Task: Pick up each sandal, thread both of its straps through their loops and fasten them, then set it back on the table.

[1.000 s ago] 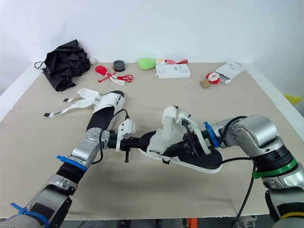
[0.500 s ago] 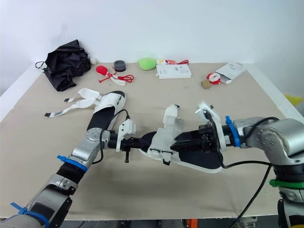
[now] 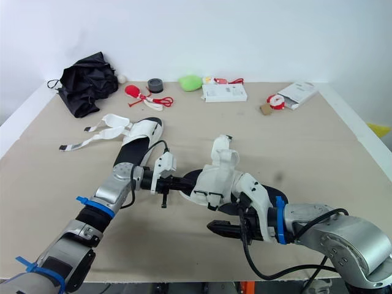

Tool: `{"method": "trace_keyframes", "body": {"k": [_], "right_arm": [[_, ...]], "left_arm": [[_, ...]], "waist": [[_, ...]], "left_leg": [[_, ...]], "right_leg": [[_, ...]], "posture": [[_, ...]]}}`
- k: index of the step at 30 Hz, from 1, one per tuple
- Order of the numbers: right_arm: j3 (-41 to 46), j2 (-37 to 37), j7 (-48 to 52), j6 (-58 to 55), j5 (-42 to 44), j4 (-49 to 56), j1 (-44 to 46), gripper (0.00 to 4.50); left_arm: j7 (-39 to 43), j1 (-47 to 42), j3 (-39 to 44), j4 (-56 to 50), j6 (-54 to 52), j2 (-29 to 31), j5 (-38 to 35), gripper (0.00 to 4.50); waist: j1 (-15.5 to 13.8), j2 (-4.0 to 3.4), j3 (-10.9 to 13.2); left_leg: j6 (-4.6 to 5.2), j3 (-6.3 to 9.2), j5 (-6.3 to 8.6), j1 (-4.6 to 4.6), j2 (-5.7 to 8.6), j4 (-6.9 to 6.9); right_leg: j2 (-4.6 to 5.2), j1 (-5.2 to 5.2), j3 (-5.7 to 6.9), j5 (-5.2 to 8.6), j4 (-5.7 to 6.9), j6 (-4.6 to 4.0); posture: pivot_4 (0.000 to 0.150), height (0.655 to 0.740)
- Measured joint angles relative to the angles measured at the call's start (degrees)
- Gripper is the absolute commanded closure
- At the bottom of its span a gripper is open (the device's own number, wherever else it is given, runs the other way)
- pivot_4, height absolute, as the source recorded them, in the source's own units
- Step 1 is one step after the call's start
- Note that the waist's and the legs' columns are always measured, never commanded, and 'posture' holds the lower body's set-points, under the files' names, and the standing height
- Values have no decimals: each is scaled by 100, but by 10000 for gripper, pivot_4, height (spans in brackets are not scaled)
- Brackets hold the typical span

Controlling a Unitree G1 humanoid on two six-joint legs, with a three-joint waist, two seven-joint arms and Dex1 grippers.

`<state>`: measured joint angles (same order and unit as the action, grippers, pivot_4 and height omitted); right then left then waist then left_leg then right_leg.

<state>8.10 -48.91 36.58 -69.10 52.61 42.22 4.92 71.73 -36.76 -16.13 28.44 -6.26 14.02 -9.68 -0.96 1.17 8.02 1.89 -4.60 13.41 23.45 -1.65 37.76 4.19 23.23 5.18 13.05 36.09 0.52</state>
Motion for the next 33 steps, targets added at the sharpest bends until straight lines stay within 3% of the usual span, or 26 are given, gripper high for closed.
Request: {"method": "trace_keyframes", "body": {"k": [8, 15, 19, 23, 33], "right_arm": [[52, -59, -68, 38, -10, -156, -9, 14325], [-162, 349, -283, -3, 100, -384, 206, 14325], [-180, 754, -556, -113, 238, -644, 408, 26336], [-176, 769, -682, -107, 223, -646, 410, 44709], [-170, 443, -374, -47, 379, -411, 91, 44709]], "left_arm": [[39, -33, -7, 38, 20, -3, 5, 45000], [15, 24, 5, 18, 20, 32, 5, 45000], [-15, 66, 8, -39, 19, 31, 5, 45000], [-9, 96, 8, -97, 18, 32, 5, 45000], [25, 87, -5, -115, 18, 13, 5, 45000]], "waist": [[0, 4, 2], [9, 10, 4], [18, 9, 5], [24, 8, 4], [13, 8, 5]], "left_leg": [[0, 1, 0, 1, 1, -2], [1, 3, 0, -3, 0, -2], [4, 0, -2, -3, 1, -2], [0, -1, 0, -1, 1, -7], [-1, 5, 3, 2, 6, -17]], "right_leg": [[0, 0, 1, 2, 0, -1], [-1, -1, 0, 4, -1, -3], [0, 0, -5, 5, -1, -5], [0, 1, -3, 1, -1, 2], [-1, 1, -2, 15, -2, 6]], "posture": [[1500, 7400], [1500, 7400], [1500, 7400], [1500, 7400], [1500, 7400]]}}
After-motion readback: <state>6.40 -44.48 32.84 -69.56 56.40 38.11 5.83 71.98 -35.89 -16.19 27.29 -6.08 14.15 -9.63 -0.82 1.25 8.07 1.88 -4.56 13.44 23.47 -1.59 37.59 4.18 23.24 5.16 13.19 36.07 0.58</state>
